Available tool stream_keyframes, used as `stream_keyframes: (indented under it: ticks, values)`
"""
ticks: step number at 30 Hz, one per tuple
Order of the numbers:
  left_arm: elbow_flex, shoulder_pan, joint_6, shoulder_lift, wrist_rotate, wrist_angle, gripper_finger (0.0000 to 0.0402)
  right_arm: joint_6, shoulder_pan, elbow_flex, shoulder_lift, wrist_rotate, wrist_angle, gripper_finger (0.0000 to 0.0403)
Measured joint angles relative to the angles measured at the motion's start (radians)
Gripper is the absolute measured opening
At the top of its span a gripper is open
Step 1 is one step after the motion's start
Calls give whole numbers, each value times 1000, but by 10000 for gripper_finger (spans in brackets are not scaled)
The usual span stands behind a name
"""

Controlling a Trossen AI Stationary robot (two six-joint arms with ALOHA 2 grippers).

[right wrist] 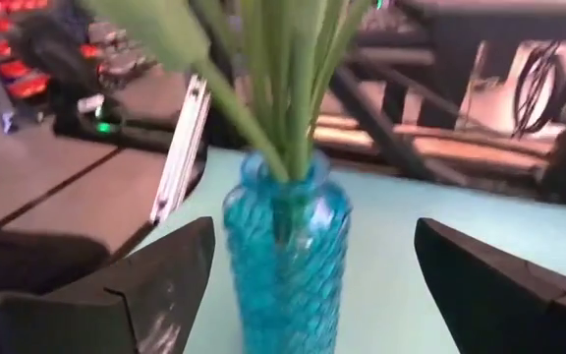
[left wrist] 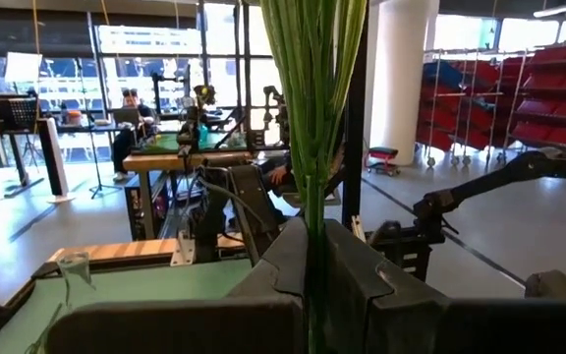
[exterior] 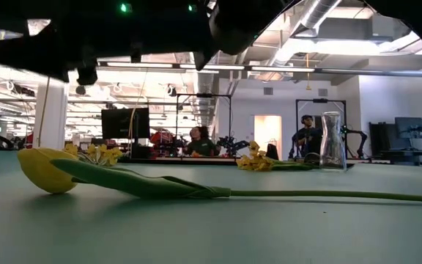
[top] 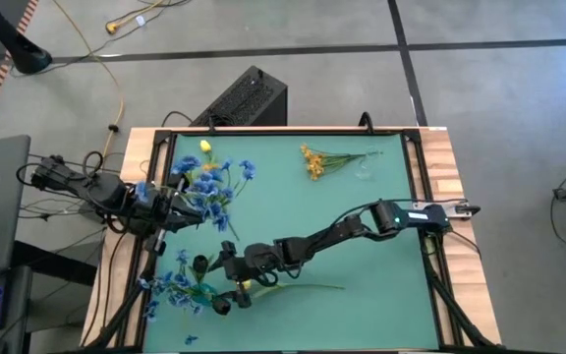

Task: Sort flowers into vase by color
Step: Put the blue flowers into the blue flower vase

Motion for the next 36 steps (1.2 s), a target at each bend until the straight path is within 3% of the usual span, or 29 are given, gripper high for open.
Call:
stream_keyframes:
  ticks: [8, 28, 32, 36]
  values:
    - [0, 0, 2, 0, 0, 3, 2, -16, 14, 2, 64, -13, 143, 377]
    - [0, 0, 8, 2, 0, 3, 2, -110, 29, 2, 65, 23, 217, 377]
    - [-1, 0, 22, 2, 0, 3, 2, -101, 29, 86, 149, 21, 259, 377]
    - [-1, 0, 12, 2, 0, 3, 2, -108, 29, 171, 203, 1, 150, 377]
